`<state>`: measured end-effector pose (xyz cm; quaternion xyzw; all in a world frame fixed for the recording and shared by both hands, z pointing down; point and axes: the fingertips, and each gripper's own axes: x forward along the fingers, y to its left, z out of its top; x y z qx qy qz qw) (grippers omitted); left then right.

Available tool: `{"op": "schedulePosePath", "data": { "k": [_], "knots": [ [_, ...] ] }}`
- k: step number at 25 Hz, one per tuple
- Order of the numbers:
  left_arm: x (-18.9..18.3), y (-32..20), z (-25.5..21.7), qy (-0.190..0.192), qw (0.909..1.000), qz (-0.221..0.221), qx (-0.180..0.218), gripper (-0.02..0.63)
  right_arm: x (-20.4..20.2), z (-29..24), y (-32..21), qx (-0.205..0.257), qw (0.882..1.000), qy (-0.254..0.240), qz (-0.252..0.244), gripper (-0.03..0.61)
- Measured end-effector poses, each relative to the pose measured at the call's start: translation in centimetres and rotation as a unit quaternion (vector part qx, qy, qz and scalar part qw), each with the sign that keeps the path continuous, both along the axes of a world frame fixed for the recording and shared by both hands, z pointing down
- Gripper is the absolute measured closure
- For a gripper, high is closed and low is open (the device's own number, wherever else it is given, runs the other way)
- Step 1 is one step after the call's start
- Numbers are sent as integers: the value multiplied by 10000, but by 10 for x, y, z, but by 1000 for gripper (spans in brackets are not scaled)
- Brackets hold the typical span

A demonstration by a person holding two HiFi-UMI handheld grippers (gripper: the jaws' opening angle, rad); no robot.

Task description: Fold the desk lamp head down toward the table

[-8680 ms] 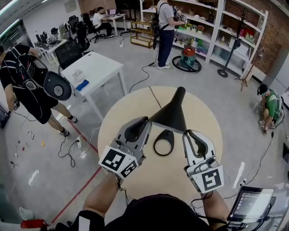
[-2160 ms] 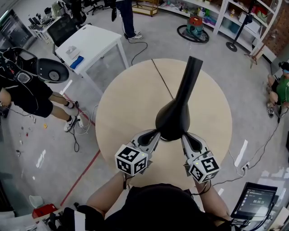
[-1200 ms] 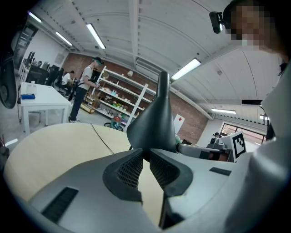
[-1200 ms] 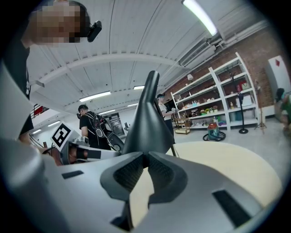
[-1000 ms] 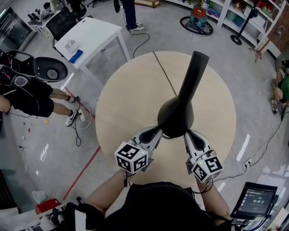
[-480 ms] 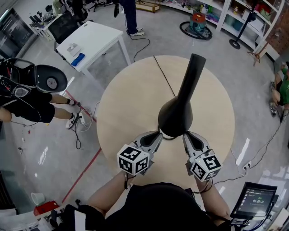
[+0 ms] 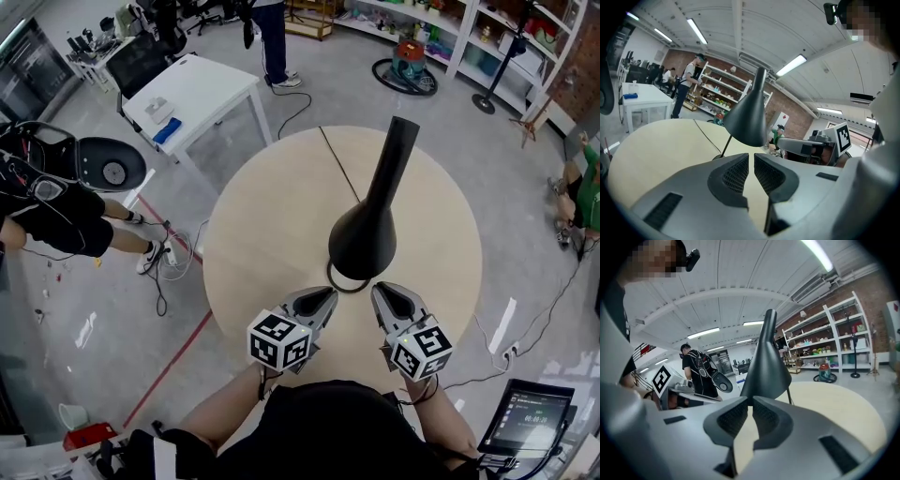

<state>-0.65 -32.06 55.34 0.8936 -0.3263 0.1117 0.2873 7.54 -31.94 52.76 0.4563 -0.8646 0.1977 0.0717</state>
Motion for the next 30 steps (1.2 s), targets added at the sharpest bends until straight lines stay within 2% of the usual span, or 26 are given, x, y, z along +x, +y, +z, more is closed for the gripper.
{"op": "schedulePosePath", "data": {
  "k": [11, 30],
  "knots": [
    [-2, 23, -12, -18, 9999, 0, 148, 581, -4, -18, 28, 304, 9995, 60, -116, 546],
    [0, 52, -12, -85, 9998, 89, 127, 581, -3, -21, 53, 367, 9993, 67, -97, 548]
  ]
}}
